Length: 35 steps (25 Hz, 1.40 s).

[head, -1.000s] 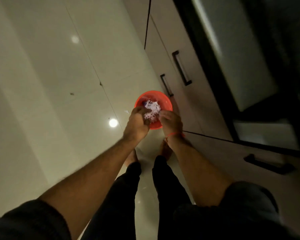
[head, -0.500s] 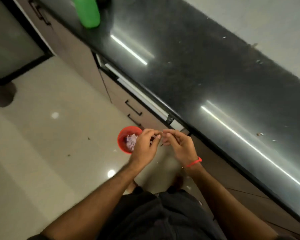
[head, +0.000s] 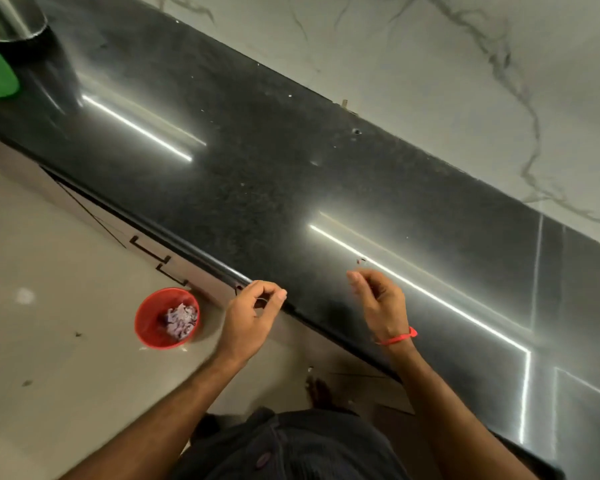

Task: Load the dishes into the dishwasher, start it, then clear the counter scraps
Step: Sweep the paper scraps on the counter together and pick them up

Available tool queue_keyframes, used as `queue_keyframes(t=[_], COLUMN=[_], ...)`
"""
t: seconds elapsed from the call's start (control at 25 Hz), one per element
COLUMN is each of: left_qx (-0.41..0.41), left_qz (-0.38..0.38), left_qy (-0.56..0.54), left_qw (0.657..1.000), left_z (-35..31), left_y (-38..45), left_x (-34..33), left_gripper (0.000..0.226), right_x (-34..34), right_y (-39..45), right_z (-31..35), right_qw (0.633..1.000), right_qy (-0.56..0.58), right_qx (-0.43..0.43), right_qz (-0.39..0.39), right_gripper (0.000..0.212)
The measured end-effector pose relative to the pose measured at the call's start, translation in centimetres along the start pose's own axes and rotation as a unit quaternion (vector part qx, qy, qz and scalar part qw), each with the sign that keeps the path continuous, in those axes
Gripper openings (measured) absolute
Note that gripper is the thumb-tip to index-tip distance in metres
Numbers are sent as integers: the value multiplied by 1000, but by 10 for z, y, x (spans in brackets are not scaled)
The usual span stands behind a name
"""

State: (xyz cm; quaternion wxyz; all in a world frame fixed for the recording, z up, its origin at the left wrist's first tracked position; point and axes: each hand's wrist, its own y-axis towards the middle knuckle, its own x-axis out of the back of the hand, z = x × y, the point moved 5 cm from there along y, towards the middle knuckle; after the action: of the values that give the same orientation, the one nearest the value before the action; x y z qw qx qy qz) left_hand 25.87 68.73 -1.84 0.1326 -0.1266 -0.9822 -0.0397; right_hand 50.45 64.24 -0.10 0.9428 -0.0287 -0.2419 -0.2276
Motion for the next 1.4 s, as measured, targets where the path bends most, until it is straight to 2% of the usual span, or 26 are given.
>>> queue_keyframes(t=[0.04,0.12,0.16,0.24,0.36,0.4,0.44,0.52,0.56,0.6,0.68,0.8,0.88,0.96,1.12,1.2,1.28,1.36,1.4], left_qx=[-31,-111,-126,-74,-22,-31,-47,-29,21,78,142,157,148,137,116,44,-34,35,80], left_qz=[-9,-22,-21,15,92,78,25,-169,-266,-337,-412,-445,-493,-531,-544,-512,-492,-508,-524], left_qy=[23,138,201,283,335,334,323,244,154,23,-242,-482,-558,-594,-632,-675,-710,-697,-680], left_qw=[999,984,971,956,938,939,945,955,951,938,867,738,651,589,540,530,503,505,506], left_z=[-6,-22,-26,-25,-12,-13,-16,-19,-13,-2,18,28,25,22,22,20,16,19,20], left_y=[-3,-5,-2,4,9,7,2,-17,-33,-50,-73,-73,-67,-60,-57,-54,-53,-55,-58], left_x=[-21,-64,-85,-118,-150,-150,-145,-121,-110,-106,-120,-156,-173,-181,-188,-189,-188,-187,-189], left_gripper=[8,15,23,37,42,42,41,37,35,34,39,52,54,52,49,48,49,42,42], right_x=[16,50,67,99,125,124,117,96,85,75,56,27,12,1,-26,-40,-44,-35,-26], right_y=[8,28,41,68,119,135,147,154,150,143,125,94,74,54,-7,-46,-63,-39,-17], right_z=[-9,-26,-35,-52,-76,-84,-91,-104,-107,-107,-97,-78,-69,-63,-47,-35,-28,-26,-28], right_qw=[997,982,979,980,973,969,964,944,931,918,903,881,868,851,821,797,784,822,850], right_qy=[-44,-119,-133,-140,-184,-200,-211,-249,-278,-302,-305,-286,-281,-273,-225,-188,-123,-15,19], right_qx=[54,145,152,139,133,116,93,75,86,109,165,218,243,265,332,351,323,231,193], right_qz=[15,15,8,1,49,88,134,205,222,231,256,306,331,363,407,454,515,520,490], right_gripper=[9,18,20,25,42,49,58,75,78,80,82,75,72,70,67,64,57,50,48])
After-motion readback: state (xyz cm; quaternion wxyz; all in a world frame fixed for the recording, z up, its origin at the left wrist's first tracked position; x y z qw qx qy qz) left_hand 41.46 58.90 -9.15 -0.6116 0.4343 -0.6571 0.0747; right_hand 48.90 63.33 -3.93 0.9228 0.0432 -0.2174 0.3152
